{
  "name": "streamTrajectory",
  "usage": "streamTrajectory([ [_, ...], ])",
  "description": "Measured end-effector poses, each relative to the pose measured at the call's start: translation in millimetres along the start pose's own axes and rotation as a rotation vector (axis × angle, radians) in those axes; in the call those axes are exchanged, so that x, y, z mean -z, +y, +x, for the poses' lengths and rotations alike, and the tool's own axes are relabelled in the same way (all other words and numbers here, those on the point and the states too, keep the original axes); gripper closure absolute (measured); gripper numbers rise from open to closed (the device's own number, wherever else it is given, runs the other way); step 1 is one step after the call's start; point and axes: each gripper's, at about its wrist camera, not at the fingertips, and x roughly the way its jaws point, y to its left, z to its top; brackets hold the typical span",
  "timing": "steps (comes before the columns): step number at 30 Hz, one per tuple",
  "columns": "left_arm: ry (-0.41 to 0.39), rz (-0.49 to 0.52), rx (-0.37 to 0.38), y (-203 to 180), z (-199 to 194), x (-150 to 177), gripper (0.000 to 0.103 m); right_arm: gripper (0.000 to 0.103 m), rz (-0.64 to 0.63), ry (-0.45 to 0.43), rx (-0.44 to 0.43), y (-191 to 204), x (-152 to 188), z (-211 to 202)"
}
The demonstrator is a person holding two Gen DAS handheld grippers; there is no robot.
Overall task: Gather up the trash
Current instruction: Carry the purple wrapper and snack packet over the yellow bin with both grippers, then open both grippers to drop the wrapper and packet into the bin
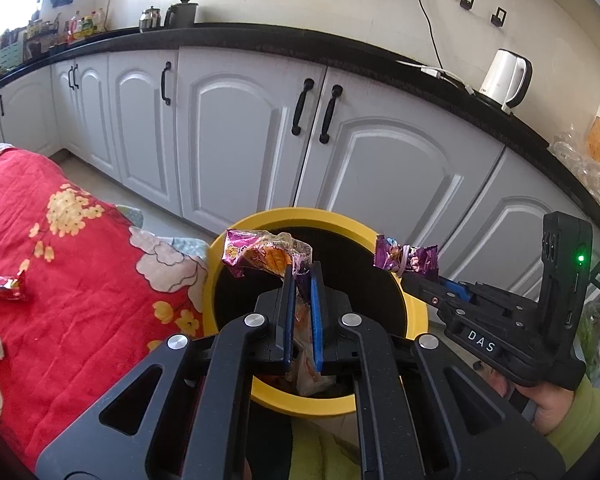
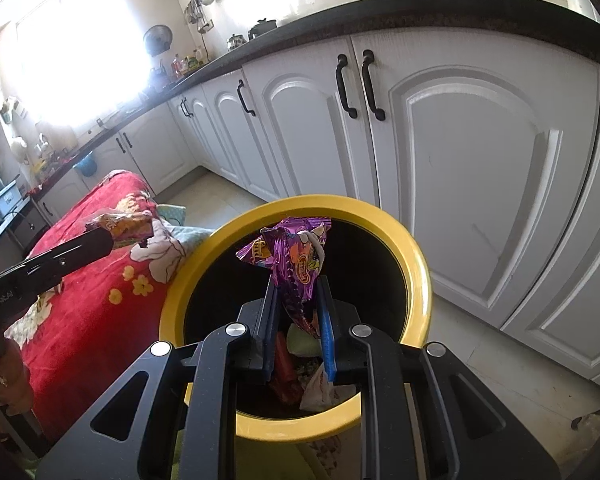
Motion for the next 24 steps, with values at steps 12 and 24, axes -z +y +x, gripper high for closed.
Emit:
streamTrajectory([
  [12,0.059,-0.006,0.011,-1.6,24.8,8.9,0.100,0.085,-0.016,0.046,0.007,0.4,6.2,11.5],
  [24,0.119,-0.022,0.028,2.7,43.4,17.5,0.100,0.085,-0.004,0.078,0.013,-1.8,9.6,21.7],
])
